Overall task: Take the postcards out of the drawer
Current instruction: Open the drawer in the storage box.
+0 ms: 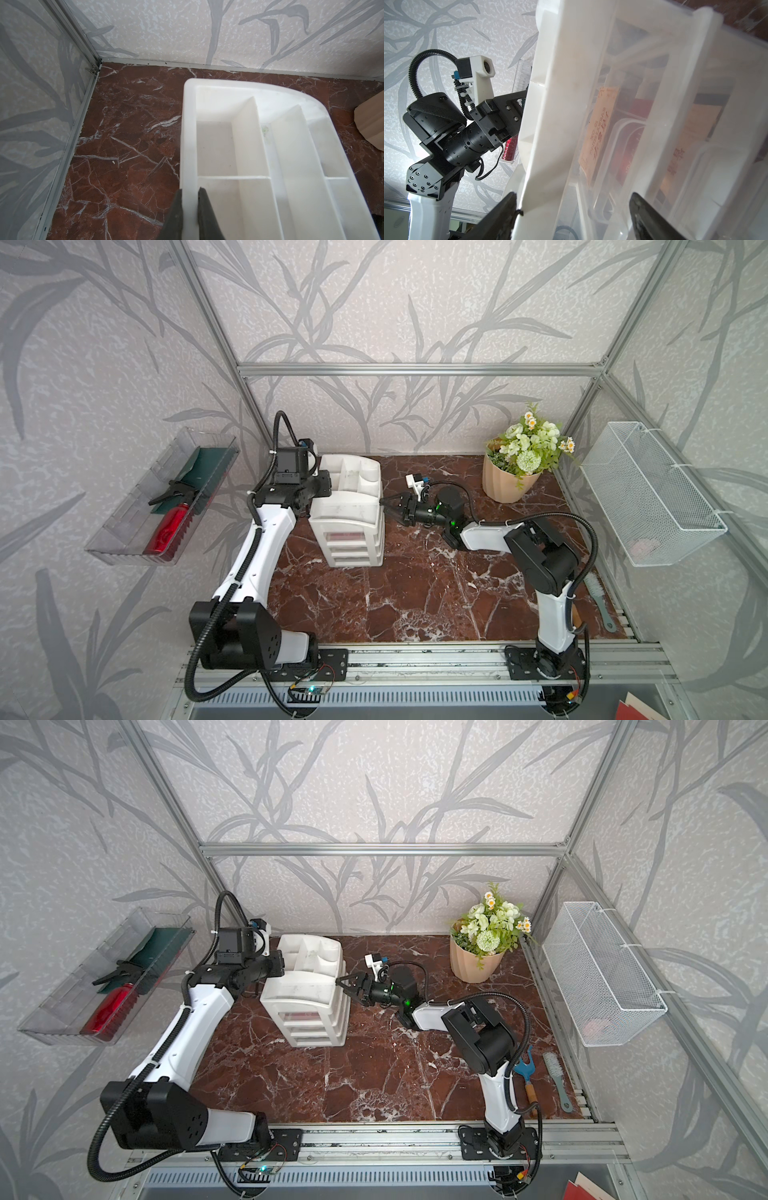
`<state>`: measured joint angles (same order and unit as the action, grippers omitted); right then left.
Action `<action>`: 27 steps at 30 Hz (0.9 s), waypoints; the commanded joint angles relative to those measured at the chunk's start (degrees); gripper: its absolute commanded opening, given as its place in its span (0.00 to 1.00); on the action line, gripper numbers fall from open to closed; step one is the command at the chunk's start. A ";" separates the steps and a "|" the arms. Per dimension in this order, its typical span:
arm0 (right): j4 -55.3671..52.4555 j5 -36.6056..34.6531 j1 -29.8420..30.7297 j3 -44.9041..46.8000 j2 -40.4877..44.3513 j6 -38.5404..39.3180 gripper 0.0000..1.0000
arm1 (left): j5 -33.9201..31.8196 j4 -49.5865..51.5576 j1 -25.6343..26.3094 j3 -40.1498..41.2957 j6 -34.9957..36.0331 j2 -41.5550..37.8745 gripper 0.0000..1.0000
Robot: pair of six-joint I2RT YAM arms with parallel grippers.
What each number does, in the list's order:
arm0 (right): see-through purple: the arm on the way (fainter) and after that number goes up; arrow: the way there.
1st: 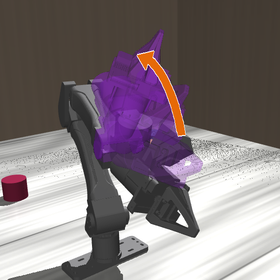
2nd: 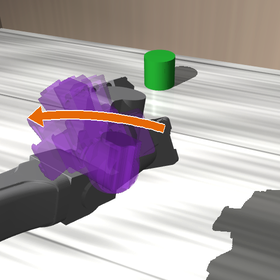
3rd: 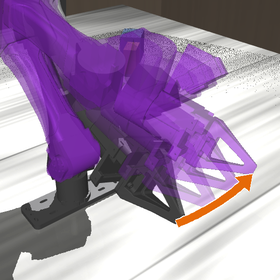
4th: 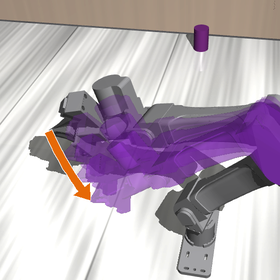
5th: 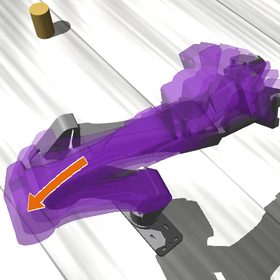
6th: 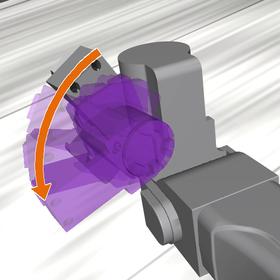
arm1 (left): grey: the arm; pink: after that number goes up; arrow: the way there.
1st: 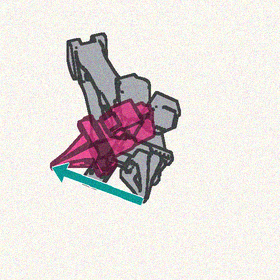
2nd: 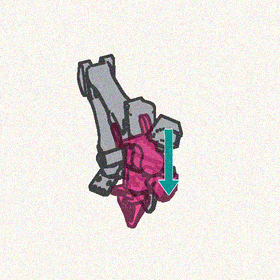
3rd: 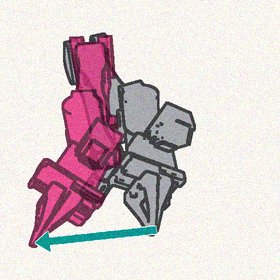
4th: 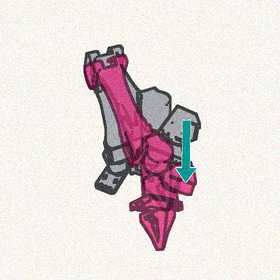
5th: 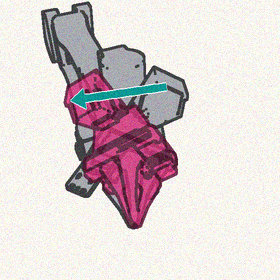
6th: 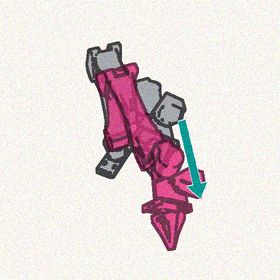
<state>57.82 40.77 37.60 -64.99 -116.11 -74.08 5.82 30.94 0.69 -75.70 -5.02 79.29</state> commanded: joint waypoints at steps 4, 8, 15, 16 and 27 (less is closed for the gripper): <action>2.41 0.42 0.63 -3.45 -1.72 -0.41 0.84 | -0.08 2.74 0.10 0.29 0.45 0.97 0.01; 2.57 0.72 0.89 -4.84 -2.58 -0.82 0.84 | 0.43 2.84 0.08 0.20 0.72 1.08 0.00; 2.76 0.84 1.42 -6.10 -3.40 -1.40 0.85 | 0.98 2.54 0.10 0.30 0.81 1.51 0.00; 3.26 0.80 1.42 -6.27 -3.65 -1.91 0.85 | 1.03 2.52 0.15 0.36 0.80 1.57 0.00; 8.28 1.19 1.51 -6.00 -3.54 -5.16 0.84 | 0.76 2.14 0.28 0.82 1.40 1.76 0.00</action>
<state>61.52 40.95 38.50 -69.63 -120.44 -78.46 6.35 30.76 0.69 -75.70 -4.93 79.46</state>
